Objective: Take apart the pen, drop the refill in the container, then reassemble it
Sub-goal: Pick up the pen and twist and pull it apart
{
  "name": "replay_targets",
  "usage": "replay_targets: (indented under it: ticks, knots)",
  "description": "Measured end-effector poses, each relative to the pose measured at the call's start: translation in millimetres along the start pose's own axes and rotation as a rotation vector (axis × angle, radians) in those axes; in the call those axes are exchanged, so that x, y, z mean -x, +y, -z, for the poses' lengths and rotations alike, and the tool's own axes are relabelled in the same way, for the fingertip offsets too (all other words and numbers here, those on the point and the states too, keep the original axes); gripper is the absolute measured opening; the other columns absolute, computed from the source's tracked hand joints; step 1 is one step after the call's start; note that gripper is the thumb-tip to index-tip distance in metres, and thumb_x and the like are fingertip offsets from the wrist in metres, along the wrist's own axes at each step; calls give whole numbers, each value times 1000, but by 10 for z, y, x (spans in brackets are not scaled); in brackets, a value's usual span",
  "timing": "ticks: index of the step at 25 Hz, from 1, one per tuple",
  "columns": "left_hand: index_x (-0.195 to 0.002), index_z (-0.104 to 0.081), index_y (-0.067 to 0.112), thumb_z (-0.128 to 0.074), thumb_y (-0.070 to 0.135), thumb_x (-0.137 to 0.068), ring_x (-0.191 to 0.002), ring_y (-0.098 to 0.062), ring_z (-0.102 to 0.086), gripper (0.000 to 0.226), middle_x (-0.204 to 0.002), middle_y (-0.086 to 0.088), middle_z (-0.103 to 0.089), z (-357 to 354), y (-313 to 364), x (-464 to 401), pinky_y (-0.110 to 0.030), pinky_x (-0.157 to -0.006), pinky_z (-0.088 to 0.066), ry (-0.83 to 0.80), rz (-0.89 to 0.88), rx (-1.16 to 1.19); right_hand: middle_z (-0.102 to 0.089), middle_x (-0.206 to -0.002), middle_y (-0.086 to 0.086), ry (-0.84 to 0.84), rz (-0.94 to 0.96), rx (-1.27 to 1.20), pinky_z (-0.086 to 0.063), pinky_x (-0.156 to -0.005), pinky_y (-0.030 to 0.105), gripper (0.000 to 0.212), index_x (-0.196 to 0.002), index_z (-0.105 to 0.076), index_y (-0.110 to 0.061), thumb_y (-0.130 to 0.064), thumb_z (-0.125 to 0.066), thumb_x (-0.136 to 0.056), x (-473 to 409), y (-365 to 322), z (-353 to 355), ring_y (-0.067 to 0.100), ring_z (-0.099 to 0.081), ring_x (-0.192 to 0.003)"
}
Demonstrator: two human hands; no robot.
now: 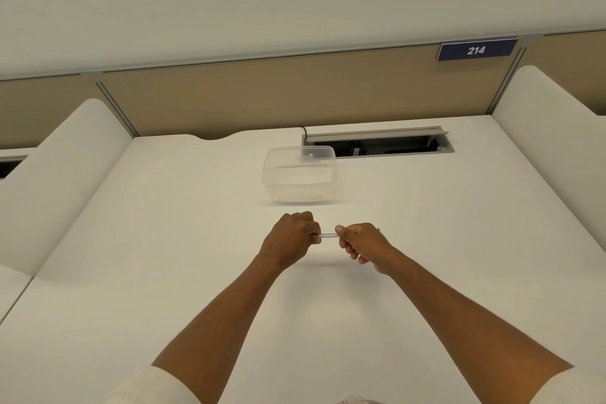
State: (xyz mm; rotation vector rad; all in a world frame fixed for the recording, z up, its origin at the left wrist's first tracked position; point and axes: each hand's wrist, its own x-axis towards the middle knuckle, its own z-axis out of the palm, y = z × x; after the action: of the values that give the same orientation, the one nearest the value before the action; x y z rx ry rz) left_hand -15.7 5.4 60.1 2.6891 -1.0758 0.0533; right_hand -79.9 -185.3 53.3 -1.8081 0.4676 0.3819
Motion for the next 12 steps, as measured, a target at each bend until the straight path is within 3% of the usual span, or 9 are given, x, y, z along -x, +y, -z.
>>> replay_targets:
  ticks: [4, 8, 12]
  knots:
    - [-84, -69, 17, -64, 25, -90, -66, -24, -52, 11, -81, 1, -58, -15, -9, 24, -29, -62, -26, 9, 2, -10, -58, -71, 1, 15, 39, -48, -35, -46, 22, 27, -78, -67, -12, -36, -69, -89, 10, 4, 15, 13, -50, -54]
    - [-84, -69, 19, -63, 26, -90, -67, -21, -51, 11, -82, 3, -58, -26, 1, 40, -30, -66, -25, 22, 12, -31, -59, -66, -1, 9, -71, -50, -35, -48, 23, 44, -73, -67, -13, -52, -58, -92, 36, 7, 11, 14, -50, -52]
    - [-84, -68, 20, -63, 26, -91, -66, -21, -50, 11, -83, 3, -58, -42, 12, 64, -31, -67, -25, 19, 6, -39, -57, -67, 1, 0, -10, 7, -34, -47, 23, 33, -74, -65, -12, -38, -61, -93, 40, 34, 14, 13, -48, -53]
